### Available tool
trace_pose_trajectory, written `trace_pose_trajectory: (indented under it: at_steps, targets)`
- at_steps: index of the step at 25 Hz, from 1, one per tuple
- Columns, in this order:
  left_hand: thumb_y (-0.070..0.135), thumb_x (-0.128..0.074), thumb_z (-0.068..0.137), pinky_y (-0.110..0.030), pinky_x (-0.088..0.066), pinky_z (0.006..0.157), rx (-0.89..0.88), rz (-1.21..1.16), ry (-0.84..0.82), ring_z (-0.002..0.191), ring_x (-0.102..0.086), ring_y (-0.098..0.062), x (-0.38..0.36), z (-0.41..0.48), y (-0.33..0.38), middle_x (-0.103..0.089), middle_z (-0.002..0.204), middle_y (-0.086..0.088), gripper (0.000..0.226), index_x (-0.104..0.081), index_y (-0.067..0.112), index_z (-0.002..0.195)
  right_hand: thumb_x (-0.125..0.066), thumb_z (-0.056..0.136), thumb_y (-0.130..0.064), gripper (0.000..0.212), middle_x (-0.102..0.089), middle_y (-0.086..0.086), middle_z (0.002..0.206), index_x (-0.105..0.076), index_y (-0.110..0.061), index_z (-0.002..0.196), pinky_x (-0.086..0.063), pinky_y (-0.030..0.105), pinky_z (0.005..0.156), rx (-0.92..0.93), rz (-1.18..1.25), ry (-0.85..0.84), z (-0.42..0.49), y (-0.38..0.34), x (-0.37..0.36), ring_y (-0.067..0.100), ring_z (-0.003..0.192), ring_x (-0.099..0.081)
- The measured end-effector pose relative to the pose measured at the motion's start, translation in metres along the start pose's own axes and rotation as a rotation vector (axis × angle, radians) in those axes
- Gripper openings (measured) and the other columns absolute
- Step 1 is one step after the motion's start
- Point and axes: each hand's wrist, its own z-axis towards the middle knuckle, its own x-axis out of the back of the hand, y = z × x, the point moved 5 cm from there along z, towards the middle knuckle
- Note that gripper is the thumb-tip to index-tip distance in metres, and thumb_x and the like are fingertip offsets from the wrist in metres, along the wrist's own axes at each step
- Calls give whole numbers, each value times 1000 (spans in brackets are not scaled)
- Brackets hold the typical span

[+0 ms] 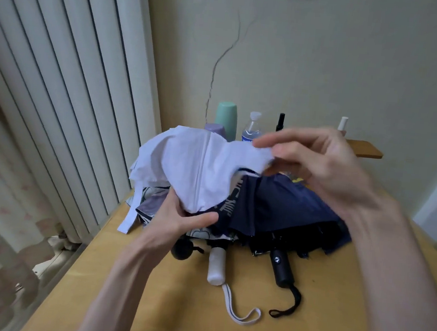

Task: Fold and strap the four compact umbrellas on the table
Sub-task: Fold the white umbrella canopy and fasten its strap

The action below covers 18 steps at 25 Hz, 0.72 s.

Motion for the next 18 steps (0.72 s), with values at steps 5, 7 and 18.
trace_pose_trajectory:
  at_steps: [5,7,18]
  targets:
    - [27,-96,78,-31,-59,98,-42,117,130,119,-71,-12,-19,-2,18,-77,125,5,69,-61,19,137,-78,91,-4,12,-82,7,92,-81,-6,103,-59,24,76,38,-311,-353,62,-47,-58,15,88,-78]
    - [31,-88,85,-13,-55,87,7,88,140,113,-70,0,-31,-7,24,-76,120,14,49,-65,26,128,-83,90,-18,11,-77,-1,79,-83,-9,96,-54,22,68,101,-433,-383,88,-54,-87,8,73,-67]
    - [30,-67,102,-12,-41,56,117,-188,227,56,-57,6,-19,-6,18,-63,76,7,20,-67,11,109,-77,95,-31,23,-81,-3,106,-80,-20,114,-59,32,94,-133,-721,-691,116,-28,-82,12,104,-75]
